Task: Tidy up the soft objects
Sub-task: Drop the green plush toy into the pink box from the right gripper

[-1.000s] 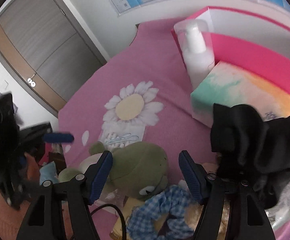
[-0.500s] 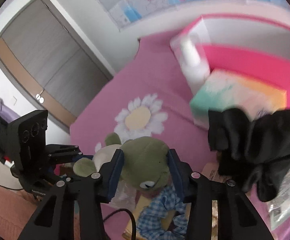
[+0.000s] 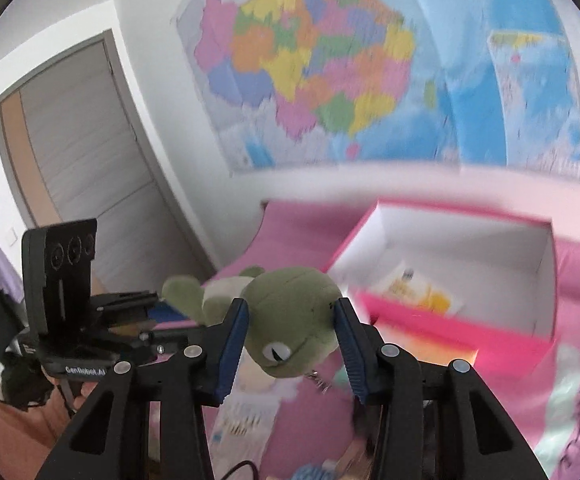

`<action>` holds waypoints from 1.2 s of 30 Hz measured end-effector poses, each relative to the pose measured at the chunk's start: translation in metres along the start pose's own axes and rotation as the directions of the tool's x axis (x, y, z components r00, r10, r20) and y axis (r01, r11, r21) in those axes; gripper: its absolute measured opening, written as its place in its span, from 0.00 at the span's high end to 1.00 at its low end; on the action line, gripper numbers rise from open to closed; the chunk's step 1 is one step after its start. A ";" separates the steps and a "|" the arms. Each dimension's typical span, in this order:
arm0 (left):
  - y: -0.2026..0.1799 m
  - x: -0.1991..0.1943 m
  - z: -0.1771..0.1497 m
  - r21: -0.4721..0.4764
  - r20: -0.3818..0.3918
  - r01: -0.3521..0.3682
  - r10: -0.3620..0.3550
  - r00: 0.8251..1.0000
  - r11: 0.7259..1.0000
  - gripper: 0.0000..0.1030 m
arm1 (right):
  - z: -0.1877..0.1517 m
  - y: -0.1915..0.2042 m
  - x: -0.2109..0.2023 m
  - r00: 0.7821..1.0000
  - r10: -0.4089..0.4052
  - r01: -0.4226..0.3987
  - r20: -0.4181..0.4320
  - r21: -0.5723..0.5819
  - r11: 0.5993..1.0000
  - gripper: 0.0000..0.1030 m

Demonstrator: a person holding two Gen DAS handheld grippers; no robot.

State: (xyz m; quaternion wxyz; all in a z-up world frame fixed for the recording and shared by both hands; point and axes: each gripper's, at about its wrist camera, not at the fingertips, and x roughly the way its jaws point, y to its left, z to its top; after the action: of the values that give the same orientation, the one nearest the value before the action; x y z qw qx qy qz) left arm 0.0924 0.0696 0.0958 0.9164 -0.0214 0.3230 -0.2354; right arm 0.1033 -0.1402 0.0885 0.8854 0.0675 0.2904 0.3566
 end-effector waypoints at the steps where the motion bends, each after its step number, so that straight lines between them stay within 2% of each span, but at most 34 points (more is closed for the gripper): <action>1: 0.001 0.006 0.010 0.005 0.002 -0.003 0.003 1.000 1.000 0.56 | 0.006 -0.001 0.002 1.000 -0.015 0.015 0.012 0.001 1.000 0.56; 5: 0.009 0.036 0.040 0.021 -0.016 0.001 0.000 1.000 1.000 0.56 | 0.030 -0.021 0.007 0.998 -0.044 0.041 0.051 0.043 0.998 0.56; 10: 0.019 0.079 0.056 0.010 -0.075 -0.016 0.017 0.997 1.000 0.56 | 0.045 -0.053 0.023 0.996 -0.062 0.055 0.058 0.108 0.993 0.56; 14: 0.028 0.112 0.059 0.001 -0.131 -0.036 0.036 0.991 0.999 0.56 | 0.047 -0.074 0.049 0.996 -0.092 0.088 0.018 0.135 0.987 0.56; 17: 0.033 0.135 0.057 -0.006 -0.170 -0.065 0.063 0.983 0.998 0.56 | 0.042 -0.086 0.066 0.997 -0.081 0.082 -0.014 0.164 0.983 0.57; 22: 0.042 0.155 0.054 -0.040 -0.213 -0.093 0.082 0.974 0.995 0.56 | 0.032 -0.108 0.093 0.992 -0.108 0.118 -0.058 0.211 0.970 0.57; 26: 0.048 0.146 0.054 -0.073 -0.178 -0.109 0.095 0.980 0.991 0.56 | 0.023 -0.130 0.100 0.991 -0.111 0.128 -0.073 0.294 0.947 0.55; 29: 0.046 0.122 0.051 -0.059 -0.116 -0.145 0.138 0.984 0.988 0.55 | 0.018 -0.128 0.089 0.991 -0.115 0.130 -0.069 0.285 0.950 0.55; 32: 0.048 0.096 0.043 -0.068 -0.067 -0.136 0.132 0.989 0.988 0.48 | 0.014 -0.113 0.067 0.996 -0.080 0.089 -0.048 0.261 0.961 0.55; 34: 0.045 0.078 0.033 -0.055 -0.044 -0.130 0.127 0.991 0.990 0.39 | 0.010 -0.095 0.049 0.999 -0.037 0.045 -0.039 0.229 0.972 0.55; 36: 0.039 0.061 0.018 -0.026 -0.035 -0.127 0.126 0.991 0.992 0.37 | 0.006 -0.078 0.037 0.999 0.007 0.001 -0.040 0.196 0.981 0.52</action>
State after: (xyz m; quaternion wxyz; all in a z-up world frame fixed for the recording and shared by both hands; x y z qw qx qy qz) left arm 0.1613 0.0752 0.0667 0.9236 -0.0096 0.3423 -0.1726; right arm 0.1740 -0.1729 0.0505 0.8677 0.1477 0.3420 0.3290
